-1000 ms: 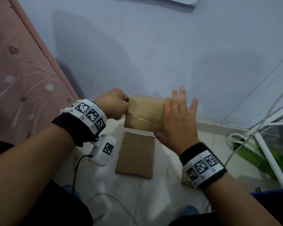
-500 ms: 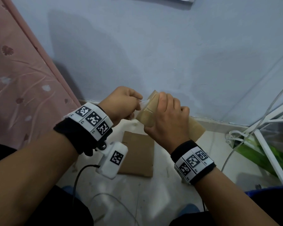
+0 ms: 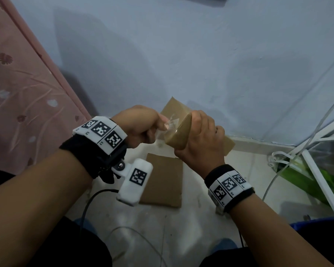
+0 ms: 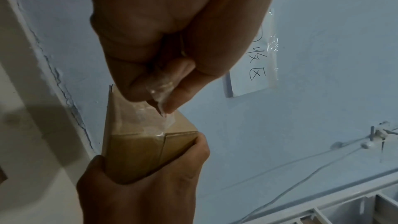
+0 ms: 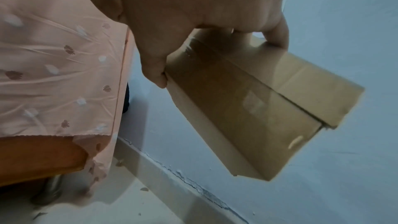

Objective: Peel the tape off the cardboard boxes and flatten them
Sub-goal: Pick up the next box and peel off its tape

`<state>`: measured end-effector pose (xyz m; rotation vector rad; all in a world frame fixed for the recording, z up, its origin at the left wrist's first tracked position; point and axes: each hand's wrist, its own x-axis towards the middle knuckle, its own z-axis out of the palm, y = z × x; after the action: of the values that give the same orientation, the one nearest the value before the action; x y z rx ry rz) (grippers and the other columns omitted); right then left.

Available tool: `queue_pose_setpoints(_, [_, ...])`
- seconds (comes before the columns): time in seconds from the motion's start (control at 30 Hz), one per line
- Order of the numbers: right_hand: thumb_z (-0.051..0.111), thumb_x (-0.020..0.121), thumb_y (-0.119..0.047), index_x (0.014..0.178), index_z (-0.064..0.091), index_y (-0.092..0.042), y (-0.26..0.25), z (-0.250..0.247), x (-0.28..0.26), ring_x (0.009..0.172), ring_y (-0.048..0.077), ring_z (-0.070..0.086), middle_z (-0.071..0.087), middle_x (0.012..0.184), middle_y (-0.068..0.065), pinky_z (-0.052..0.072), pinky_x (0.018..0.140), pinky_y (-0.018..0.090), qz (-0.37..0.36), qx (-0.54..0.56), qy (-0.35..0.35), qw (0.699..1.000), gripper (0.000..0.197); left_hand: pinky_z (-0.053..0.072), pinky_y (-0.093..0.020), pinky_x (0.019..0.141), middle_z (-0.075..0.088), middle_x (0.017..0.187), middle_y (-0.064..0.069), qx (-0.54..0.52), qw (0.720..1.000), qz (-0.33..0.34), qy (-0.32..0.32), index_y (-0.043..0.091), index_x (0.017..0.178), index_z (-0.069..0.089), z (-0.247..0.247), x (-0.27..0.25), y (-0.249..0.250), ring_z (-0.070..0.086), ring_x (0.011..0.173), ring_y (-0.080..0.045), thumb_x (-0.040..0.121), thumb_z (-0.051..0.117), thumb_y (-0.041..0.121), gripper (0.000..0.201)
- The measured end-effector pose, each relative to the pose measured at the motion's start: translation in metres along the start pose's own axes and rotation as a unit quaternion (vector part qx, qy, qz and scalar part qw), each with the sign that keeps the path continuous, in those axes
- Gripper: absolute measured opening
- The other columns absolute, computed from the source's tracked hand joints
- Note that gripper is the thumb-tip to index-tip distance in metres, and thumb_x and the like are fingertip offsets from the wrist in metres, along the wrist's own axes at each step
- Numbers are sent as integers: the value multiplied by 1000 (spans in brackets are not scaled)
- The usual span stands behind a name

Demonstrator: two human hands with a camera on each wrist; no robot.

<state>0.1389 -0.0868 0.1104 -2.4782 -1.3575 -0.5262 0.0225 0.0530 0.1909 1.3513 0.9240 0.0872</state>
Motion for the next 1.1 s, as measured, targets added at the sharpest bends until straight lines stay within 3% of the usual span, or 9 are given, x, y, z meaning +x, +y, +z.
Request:
queue_pose_setpoints(0.13, [73, 53, -47, 135, 36, -9, 4, 4, -3, 112, 36, 57, 55, 134, 15, 46, 87, 54, 4, 20, -2, 1000, 98, 24, -17, 39, 45, 65, -2, 4, 1000, 6, -16, 14, 102, 64, 6, -5, -2, 25, 36, -8, 88, 47, -11, 33])
queue_pose_setpoints(0.3, [69, 55, -46, 136, 34, -9, 1, 1, -4, 113, 37, 57, 55, 135, 16, 45, 93, 59, -5, 38, 1, 999, 96, 22, -16, 39, 47, 77, -6, 6, 999, 30, 11, 9, 77, 71, 6, -7, -1, 20, 39, -11, 77, 50, -2, 23])
queue_pose_setpoints(0.37, [64, 60, -49, 137, 36, -8, -2, -2, -4, 114, 38, 57, 56, 134, 17, 44, 96, 61, -20, 51, 10, 998, 92, 20, -17, 40, 49, 69, -5, 11, 999, 36, 7, 7, 73, 66, 2, -8, 0, 20, 39, -11, 78, 53, 11, 14])
queue_pose_setpoints(0.47, [63, 64, -47, 136, 37, -6, -5, -6, -3, 113, 40, 58, 57, 132, 18, 44, 96, 62, -48, 63, 26, 997, 87, 21, -18, 42, 41, 60, -2, 77, 995, 63, -11, 11, 73, 60, -4, -7, 1, 24, 41, -12, 87, 69, 39, 32])
queue_pose_setpoints(0.53, [64, 66, -44, 135, 40, -4, -5, -8, -2, 112, 41, 59, 58, 129, 19, 45, 95, 61, -66, 70, 45, 994, 83, 23, -21, 44, 37, 58, -3, 150, 985, 81, -20, 14, 69, 51, -5, -7, -1, 27, 46, -16, 85, 76, 47, 44])
queue_pose_setpoints(0.7, [62, 69, -44, 134, 39, -6, -6, -13, -2, 110, 42, 60, 60, 126, 20, 46, 95, 59, -95, 81, 53, 991, 79, 28, -20, 43, 40, 47, 1, 180, 978, 92, -57, 15, 51, 55, -3, -13, 2, 30, 39, -12, 97, 66, 26, 49])
queue_pose_setpoints(0.87, [64, 66, -45, 135, 50, -5, -5, -18, 4, 112, 37, 60, 60, 130, 15, 44, 87, 48, -71, 37, 40, 996, 81, 34, -19, 40, 45, 52, -8, 110, 986, 115, 39, 7, 62, 53, 9, -14, 0, 38, 34, -15, 92, 62, 4, 32])
queue_pose_setpoints(0.97, [66, 66, -43, 135, 50, -6, -6, -15, 6, 110, 35, 60, 60, 130, 13, 43, 83, 46, -54, 29, 55, 997, 80, 37, -22, 42, 48, 57, -14, 46, 989, 119, 80, 2, 67, 56, 22, -12, -8, 42, 34, -20, 90, 56, 2, 23])
queue_pose_setpoints(1.1, [70, 63, -49, 134, 42, -9, -8, -7, 5, 107, 33, 59, 59, 130, 11, 42, 78, 43, -35, 36, 60, 997, 86, 41, -21, 40, 53, 45, -2, -62, 987, 100, 108, 6, 65, 52, 33, -10, -16, 47, 37, -17, 96, 57, 8, 31])
